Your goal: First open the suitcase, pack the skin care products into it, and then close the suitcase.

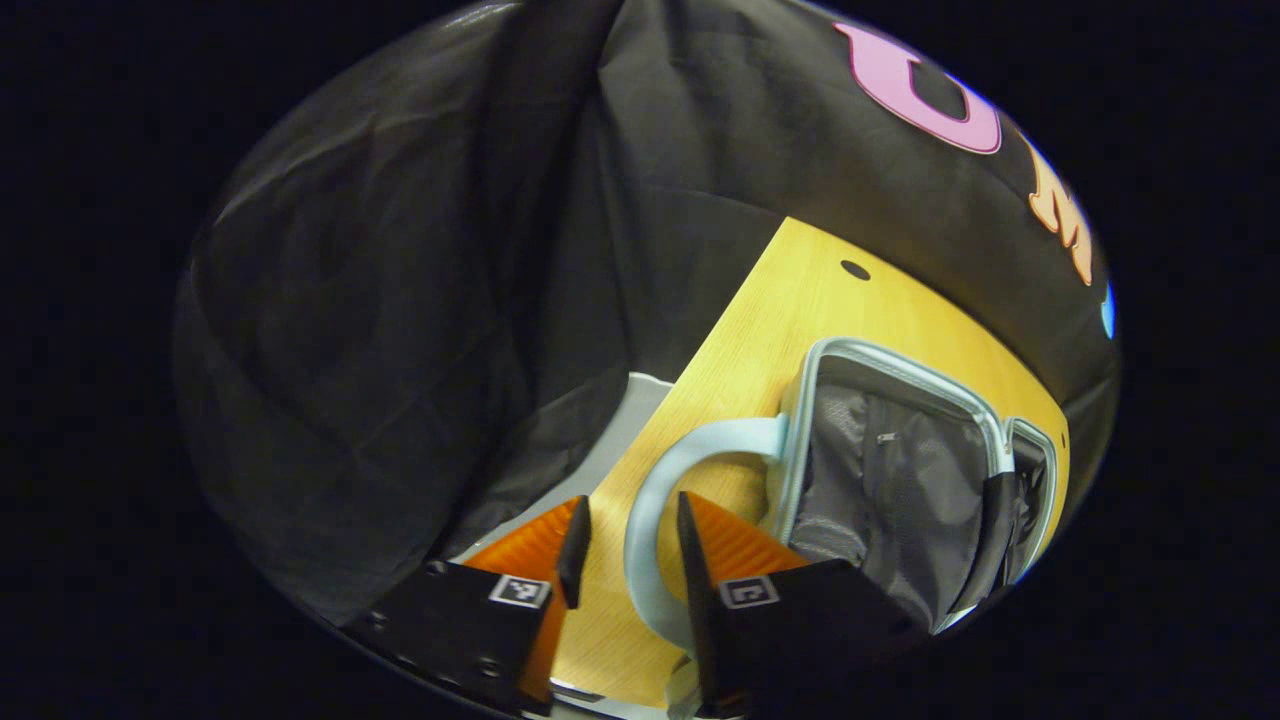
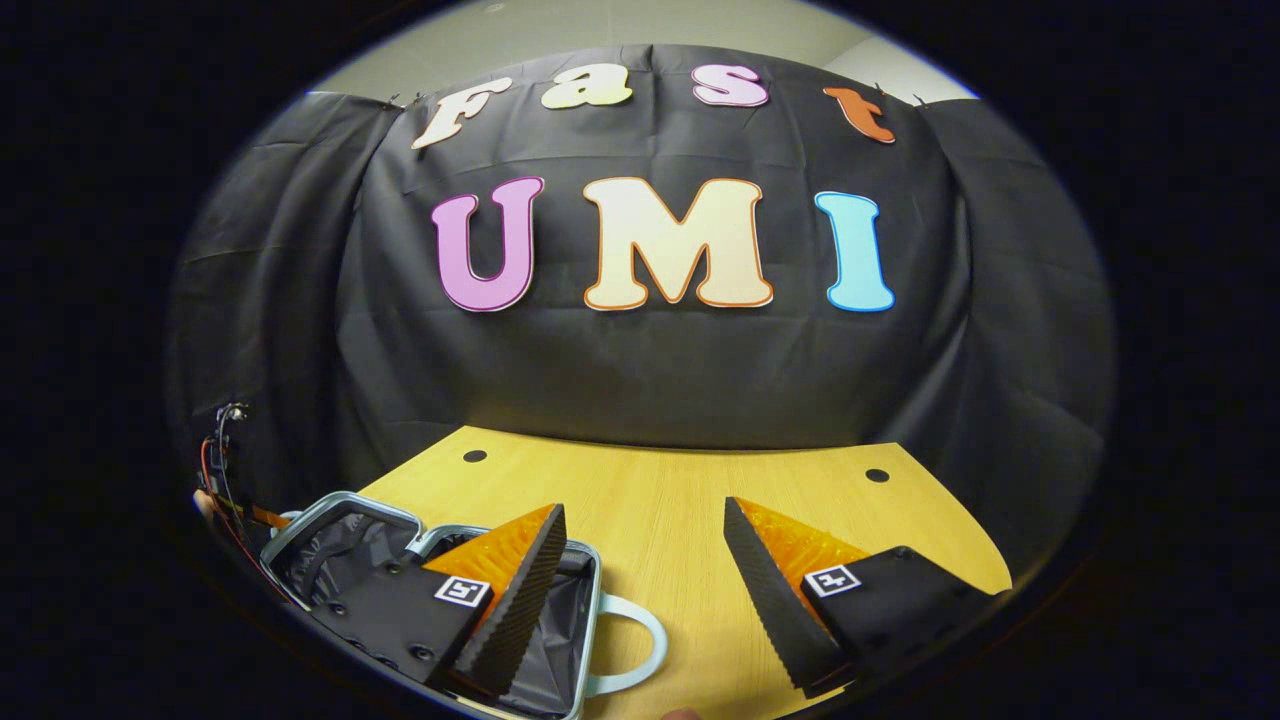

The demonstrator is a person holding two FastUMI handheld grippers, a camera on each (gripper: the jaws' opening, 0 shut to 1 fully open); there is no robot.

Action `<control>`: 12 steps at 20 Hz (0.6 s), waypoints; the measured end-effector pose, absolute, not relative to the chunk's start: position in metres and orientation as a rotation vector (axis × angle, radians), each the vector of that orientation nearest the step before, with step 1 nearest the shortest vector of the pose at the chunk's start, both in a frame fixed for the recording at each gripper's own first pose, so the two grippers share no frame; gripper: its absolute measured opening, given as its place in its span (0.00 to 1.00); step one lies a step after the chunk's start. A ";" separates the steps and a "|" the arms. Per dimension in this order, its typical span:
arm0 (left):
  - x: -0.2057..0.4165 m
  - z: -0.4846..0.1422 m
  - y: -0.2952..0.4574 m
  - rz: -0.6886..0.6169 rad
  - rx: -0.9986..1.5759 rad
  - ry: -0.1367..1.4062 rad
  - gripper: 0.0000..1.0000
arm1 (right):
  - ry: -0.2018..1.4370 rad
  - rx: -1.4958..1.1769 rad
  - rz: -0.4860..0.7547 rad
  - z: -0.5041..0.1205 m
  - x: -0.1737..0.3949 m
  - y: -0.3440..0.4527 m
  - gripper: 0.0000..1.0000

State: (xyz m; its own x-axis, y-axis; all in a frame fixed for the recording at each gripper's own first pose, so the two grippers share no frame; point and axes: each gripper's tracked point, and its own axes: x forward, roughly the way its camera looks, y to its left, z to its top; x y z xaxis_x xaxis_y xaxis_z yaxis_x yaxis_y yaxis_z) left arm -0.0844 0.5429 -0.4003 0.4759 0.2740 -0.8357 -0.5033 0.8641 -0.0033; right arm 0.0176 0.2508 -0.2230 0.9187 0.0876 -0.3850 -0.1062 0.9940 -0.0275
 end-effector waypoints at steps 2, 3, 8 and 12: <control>-0.081 -0.400 0.537 0.482 -0.293 0.958 0.24 | 0.388 -0.065 0.094 -0.222 0.013 0.244 0.98; -0.080 -0.400 0.537 0.482 -0.284 0.952 0.16 | 0.385 -0.067 0.090 -0.222 0.011 0.241 0.98; -0.072 -0.355 0.530 0.472 -0.191 0.882 0.01 | 0.360 -0.049 0.104 -0.217 0.009 0.233 0.98; -0.065 -0.282 0.512 0.462 -0.179 0.773 0.02 | 0.298 -0.047 0.155 -0.206 0.012 0.230 0.98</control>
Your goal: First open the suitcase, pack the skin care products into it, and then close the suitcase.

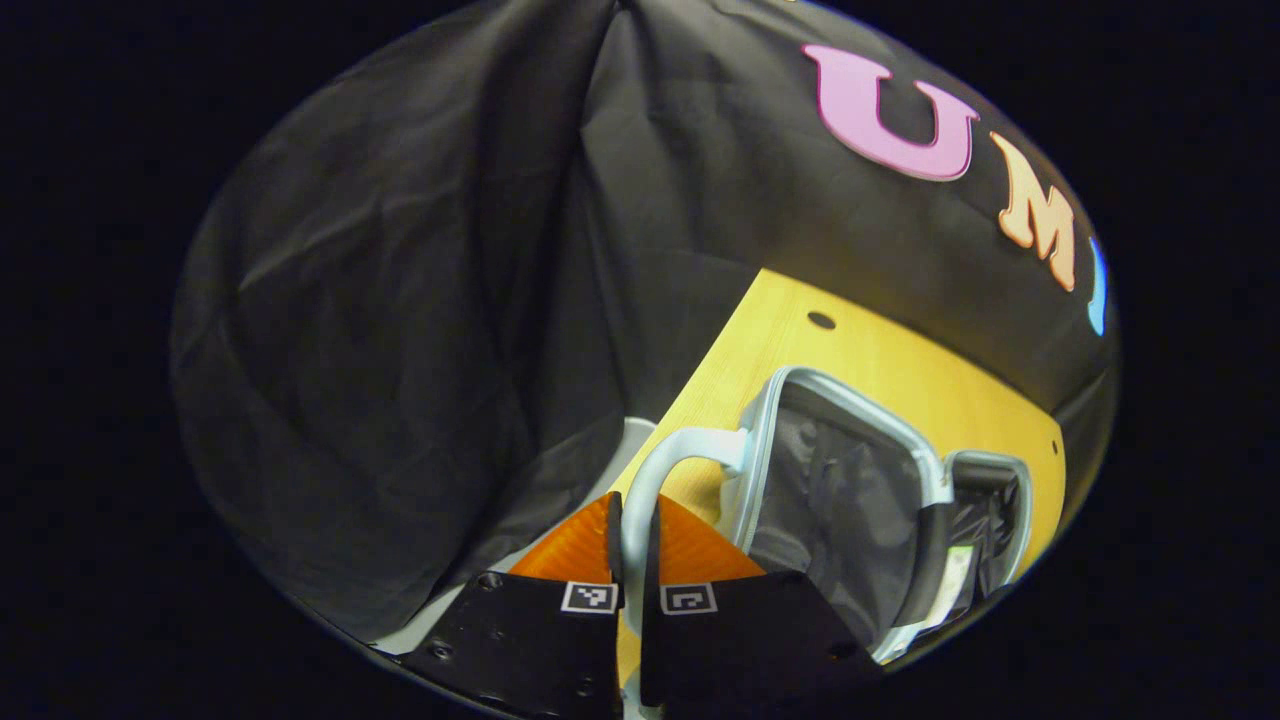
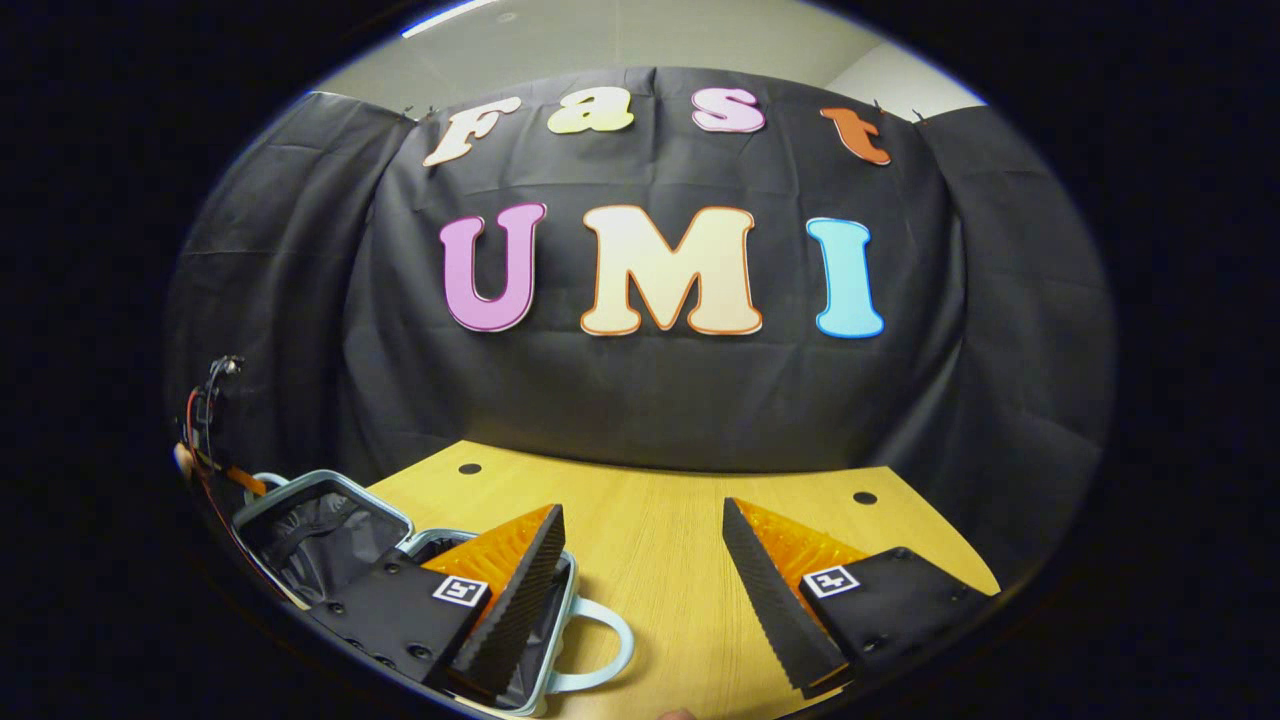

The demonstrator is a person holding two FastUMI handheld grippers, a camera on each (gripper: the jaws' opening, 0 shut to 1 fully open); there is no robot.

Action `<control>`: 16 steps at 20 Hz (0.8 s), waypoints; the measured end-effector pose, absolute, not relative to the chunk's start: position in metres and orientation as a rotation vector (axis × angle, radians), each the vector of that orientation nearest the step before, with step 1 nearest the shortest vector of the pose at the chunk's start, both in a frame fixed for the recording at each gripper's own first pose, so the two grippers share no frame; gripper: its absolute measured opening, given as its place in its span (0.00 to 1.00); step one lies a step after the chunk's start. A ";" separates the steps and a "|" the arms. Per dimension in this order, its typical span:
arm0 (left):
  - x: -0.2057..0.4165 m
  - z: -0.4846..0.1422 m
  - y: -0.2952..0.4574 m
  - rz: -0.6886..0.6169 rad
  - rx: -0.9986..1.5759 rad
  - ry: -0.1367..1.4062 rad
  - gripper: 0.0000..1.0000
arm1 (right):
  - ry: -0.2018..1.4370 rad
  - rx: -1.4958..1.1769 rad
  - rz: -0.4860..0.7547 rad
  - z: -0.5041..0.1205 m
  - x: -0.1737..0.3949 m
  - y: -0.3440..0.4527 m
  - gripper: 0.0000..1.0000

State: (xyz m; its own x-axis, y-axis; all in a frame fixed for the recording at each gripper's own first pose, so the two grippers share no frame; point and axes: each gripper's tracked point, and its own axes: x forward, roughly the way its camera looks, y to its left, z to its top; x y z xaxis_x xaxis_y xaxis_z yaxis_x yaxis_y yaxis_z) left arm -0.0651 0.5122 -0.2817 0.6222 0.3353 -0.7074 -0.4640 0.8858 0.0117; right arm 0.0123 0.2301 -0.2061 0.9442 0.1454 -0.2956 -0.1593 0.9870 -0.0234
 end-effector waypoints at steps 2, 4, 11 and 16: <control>-0.065 -0.239 0.495 0.433 -0.145 0.706 0.01 | 0.271 -0.049 0.174 -0.200 0.016 0.223 0.98; -0.064 -0.204 0.469 0.410 -0.117 0.645 0.01 | 0.263 -0.032 0.201 -0.195 0.017 0.218 0.99; -0.036 -0.129 0.359 0.302 -0.091 0.519 0.00 | 0.258 -0.013 0.253 -0.181 0.019 0.178 0.99; -0.022 -0.111 0.292 0.208 -0.053 0.497 0.01 | 0.250 -0.003 0.256 -0.175 0.019 0.151 0.99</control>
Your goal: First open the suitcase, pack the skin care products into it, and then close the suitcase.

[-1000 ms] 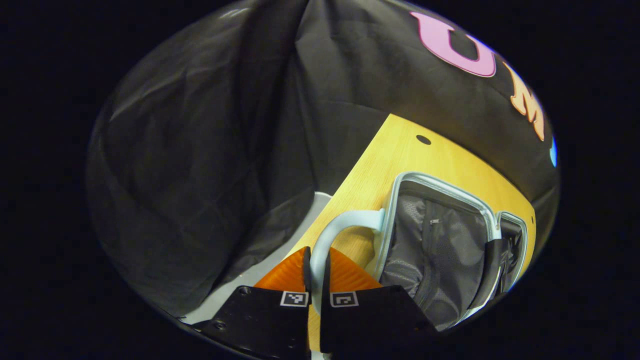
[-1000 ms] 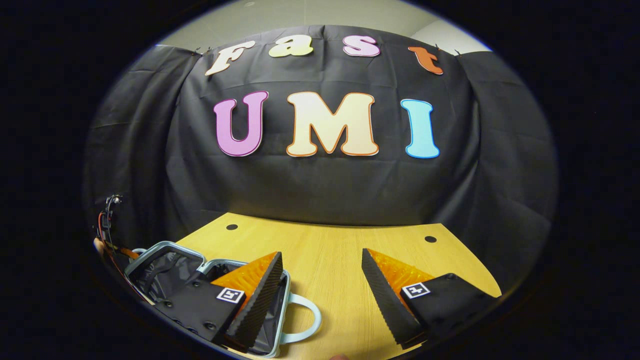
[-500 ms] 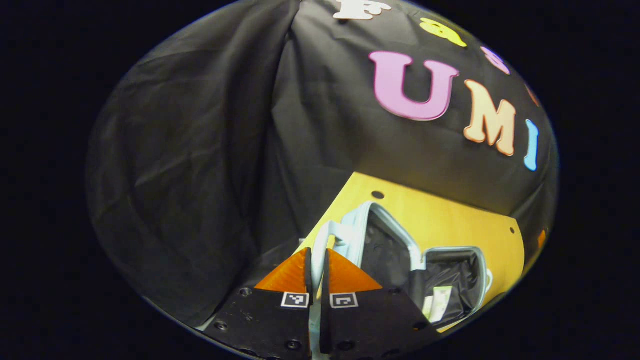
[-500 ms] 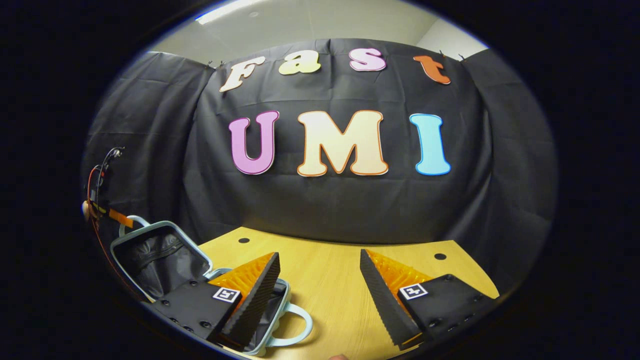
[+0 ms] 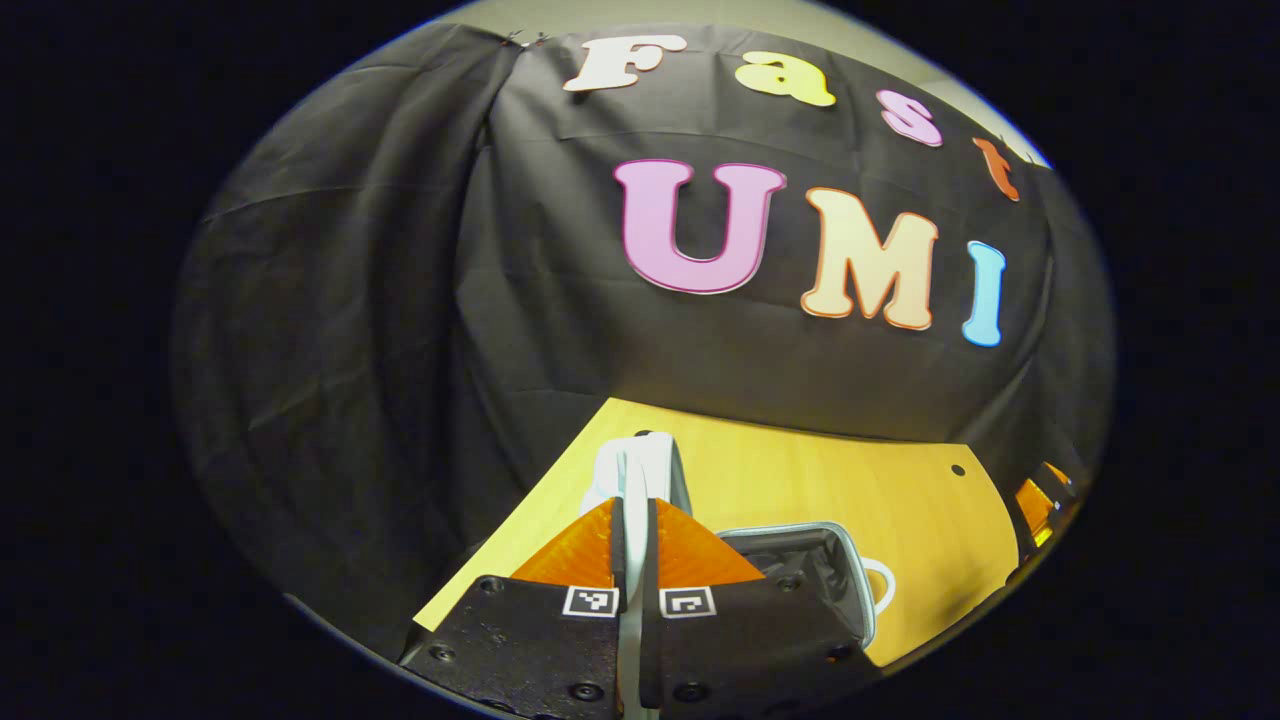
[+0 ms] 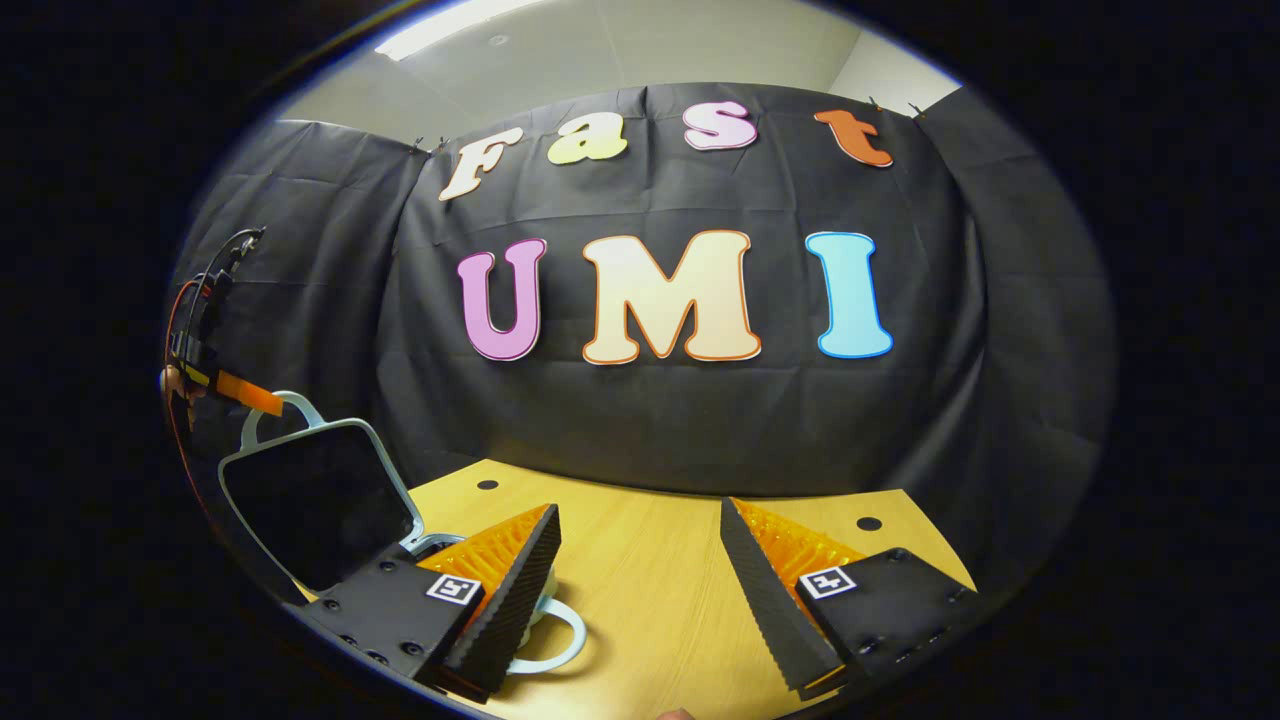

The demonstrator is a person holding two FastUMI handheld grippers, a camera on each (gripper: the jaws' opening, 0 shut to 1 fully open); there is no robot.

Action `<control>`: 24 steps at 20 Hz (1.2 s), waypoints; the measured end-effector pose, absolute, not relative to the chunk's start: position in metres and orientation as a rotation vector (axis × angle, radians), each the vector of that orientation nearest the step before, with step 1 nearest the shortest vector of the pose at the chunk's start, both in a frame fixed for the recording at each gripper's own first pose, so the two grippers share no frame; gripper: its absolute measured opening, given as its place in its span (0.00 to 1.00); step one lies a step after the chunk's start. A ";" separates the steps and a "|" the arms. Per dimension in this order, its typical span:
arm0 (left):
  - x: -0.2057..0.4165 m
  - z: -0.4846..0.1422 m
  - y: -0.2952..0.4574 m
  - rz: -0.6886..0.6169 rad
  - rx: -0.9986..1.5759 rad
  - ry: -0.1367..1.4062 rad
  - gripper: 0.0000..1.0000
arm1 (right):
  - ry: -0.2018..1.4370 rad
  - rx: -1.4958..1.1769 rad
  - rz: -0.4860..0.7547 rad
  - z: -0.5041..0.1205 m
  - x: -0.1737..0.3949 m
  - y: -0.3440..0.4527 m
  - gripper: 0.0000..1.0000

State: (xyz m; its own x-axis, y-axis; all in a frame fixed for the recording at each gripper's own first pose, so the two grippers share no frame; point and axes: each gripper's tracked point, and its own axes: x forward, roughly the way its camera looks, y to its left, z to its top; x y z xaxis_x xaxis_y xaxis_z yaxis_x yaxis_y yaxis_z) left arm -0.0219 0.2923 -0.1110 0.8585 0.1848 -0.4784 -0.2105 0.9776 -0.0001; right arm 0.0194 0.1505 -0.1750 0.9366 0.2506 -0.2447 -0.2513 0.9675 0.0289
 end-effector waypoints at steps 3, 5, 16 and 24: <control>-0.010 -0.105 0.246 0.131 -0.090 0.481 0.00 | 0.250 0.009 0.255 -0.173 0.017 0.138 0.99; -0.004 -0.108 0.210 0.061 -0.103 0.473 0.00 | 0.248 0.005 0.252 -0.172 0.016 0.130 0.99; 0.006 -0.158 0.068 -0.171 -0.179 0.560 0.01 | 0.234 -0.026 0.200 -0.158 0.013 0.066 0.99; -0.005 -0.209 0.017 -0.224 -0.136 0.662 0.01 | 0.233 -0.052 0.162 -0.153 0.003 0.030 0.99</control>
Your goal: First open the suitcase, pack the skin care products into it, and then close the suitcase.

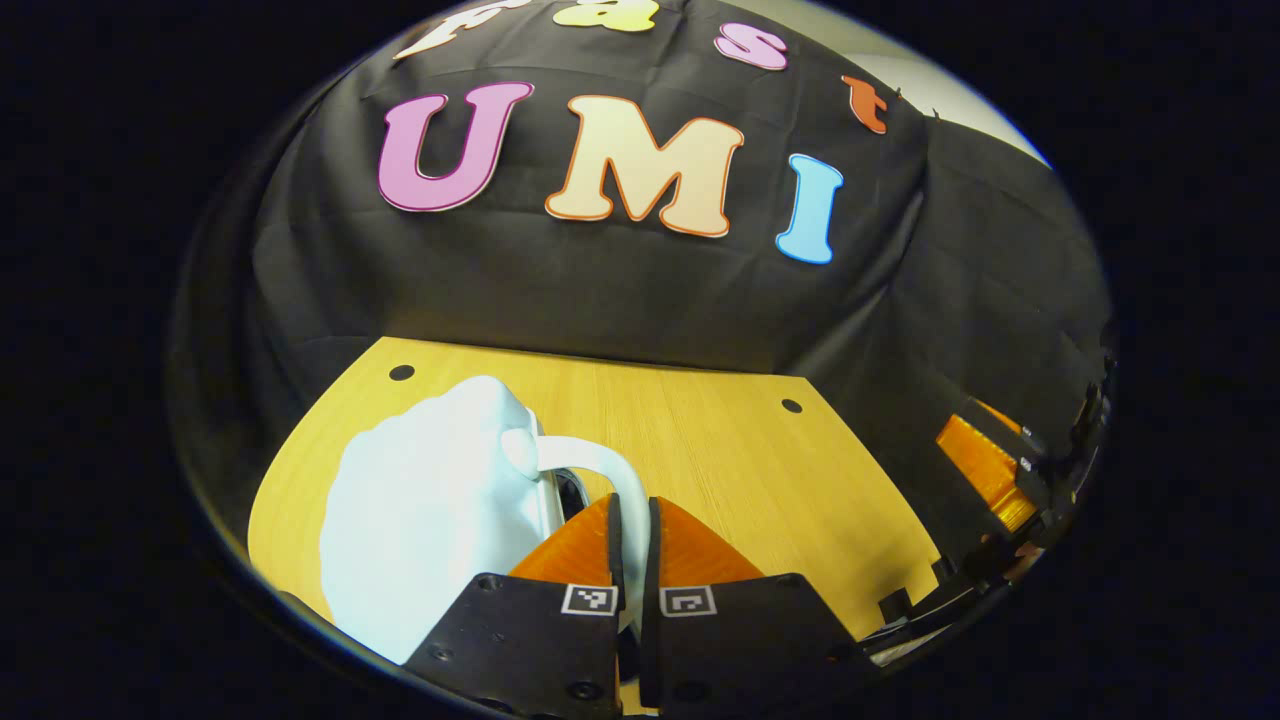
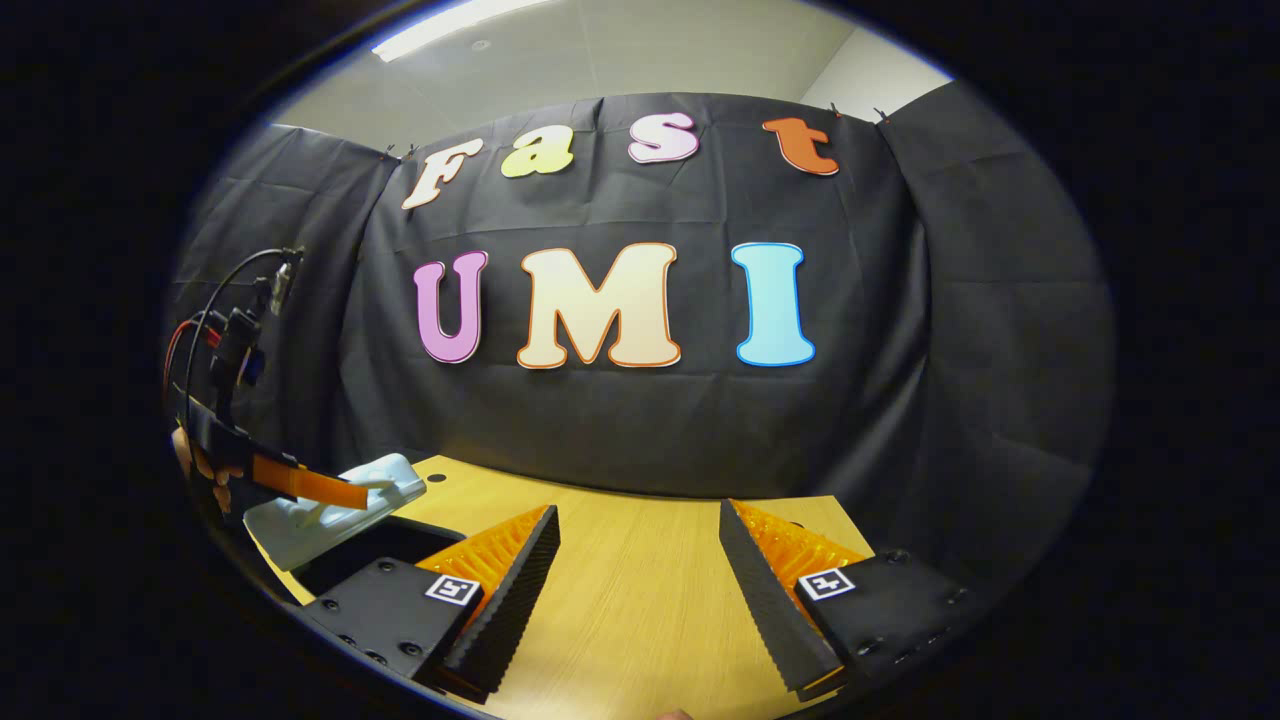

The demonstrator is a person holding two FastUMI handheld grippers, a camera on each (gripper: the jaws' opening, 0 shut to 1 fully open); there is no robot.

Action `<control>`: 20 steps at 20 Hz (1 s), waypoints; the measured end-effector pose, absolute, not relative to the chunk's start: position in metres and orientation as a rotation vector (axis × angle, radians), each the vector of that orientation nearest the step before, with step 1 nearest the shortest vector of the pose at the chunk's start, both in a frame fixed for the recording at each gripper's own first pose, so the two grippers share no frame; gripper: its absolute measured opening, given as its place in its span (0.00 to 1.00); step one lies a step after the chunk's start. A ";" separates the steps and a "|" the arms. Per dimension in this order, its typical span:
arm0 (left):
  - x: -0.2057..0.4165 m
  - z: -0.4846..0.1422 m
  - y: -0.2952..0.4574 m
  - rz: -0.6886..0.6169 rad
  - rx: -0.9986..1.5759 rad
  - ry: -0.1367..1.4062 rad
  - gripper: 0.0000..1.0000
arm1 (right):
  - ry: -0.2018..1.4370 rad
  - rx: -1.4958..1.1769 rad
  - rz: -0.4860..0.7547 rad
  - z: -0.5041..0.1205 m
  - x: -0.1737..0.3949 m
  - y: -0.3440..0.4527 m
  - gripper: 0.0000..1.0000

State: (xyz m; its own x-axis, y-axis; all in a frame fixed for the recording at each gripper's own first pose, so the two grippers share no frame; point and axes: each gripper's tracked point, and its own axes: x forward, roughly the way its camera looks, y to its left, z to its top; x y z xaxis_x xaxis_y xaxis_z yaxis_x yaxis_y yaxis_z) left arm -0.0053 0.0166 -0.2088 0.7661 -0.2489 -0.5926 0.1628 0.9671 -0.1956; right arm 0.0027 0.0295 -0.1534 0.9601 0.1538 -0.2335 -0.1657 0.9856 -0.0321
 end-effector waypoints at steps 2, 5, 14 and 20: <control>-0.007 -0.223 0.008 -0.224 -0.139 0.684 0.01 | 0.229 -0.068 0.160 -0.151 0.001 0.020 0.99; -0.011 -0.238 -0.004 -0.212 -0.158 0.706 0.03 | 0.223 -0.078 0.167 -0.147 0.001 0.008 0.99; 0.002 -0.135 -0.014 -0.013 -0.016 0.324 0.91 | 0.181 0.006 0.199 -0.117 0.013 -0.007 0.99; 0.005 -0.077 -0.013 0.003 -0.040 0.165 0.94 | 0.030 0.026 0.154 -0.055 0.007 0.017 0.99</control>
